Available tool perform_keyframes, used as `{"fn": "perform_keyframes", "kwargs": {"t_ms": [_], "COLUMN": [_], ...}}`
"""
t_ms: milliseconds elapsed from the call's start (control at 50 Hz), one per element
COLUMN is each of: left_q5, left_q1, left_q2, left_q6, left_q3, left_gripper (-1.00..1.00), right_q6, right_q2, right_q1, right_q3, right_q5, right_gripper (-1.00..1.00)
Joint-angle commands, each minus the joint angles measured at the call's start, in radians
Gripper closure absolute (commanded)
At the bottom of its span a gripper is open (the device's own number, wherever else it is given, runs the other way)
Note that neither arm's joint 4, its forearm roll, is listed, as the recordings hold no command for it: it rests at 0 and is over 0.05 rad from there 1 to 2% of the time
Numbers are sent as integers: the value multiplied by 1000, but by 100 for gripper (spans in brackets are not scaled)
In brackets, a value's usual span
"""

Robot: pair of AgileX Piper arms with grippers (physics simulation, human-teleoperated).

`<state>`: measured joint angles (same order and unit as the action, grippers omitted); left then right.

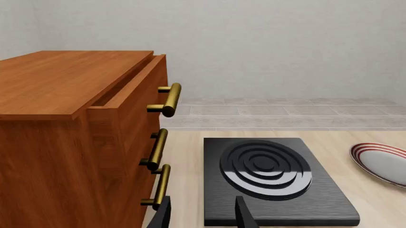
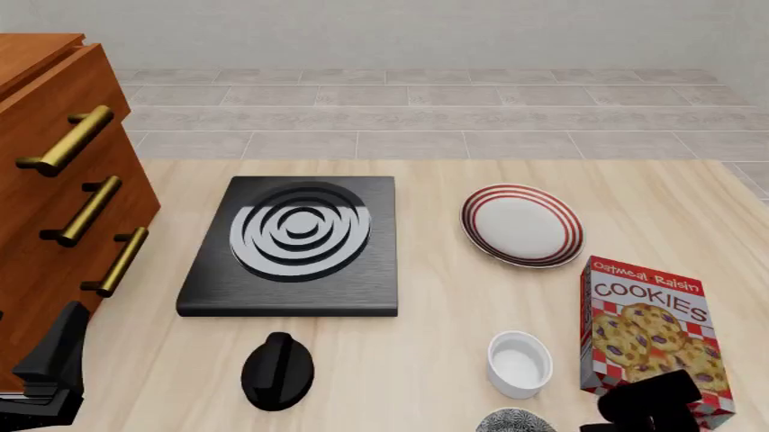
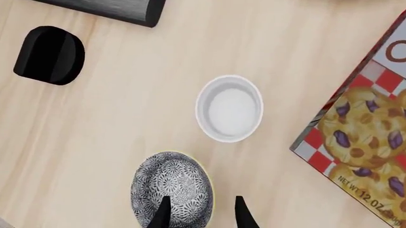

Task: Pick the akita bowl next to the ramekin and place it on the plate.

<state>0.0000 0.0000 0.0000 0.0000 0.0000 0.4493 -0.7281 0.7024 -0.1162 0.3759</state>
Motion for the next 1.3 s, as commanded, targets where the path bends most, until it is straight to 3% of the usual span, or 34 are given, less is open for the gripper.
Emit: {"fn": "perform_keyframes", "kwargs": {"t_ms": [20, 1020, 1040, 1300], "left_q5": [0, 0, 0, 0], "left_q1": [0, 0, 0, 0], "left_q2": [0, 0, 0, 0], "left_q6": [0, 0, 0, 0], "left_q3": [0, 0, 0, 0], "left_gripper": [-100, -100, -100, -100], "right_q6": [9, 43, 41, 31], "right_q2": [-24, -162, -159, -117], "right_q1": [9, 50, 50, 42], "right_q3": [17, 68, 68, 44], "right_q5": [-37, -210, -206, -157], "right_gripper": [-100, -100, 100, 100]}}
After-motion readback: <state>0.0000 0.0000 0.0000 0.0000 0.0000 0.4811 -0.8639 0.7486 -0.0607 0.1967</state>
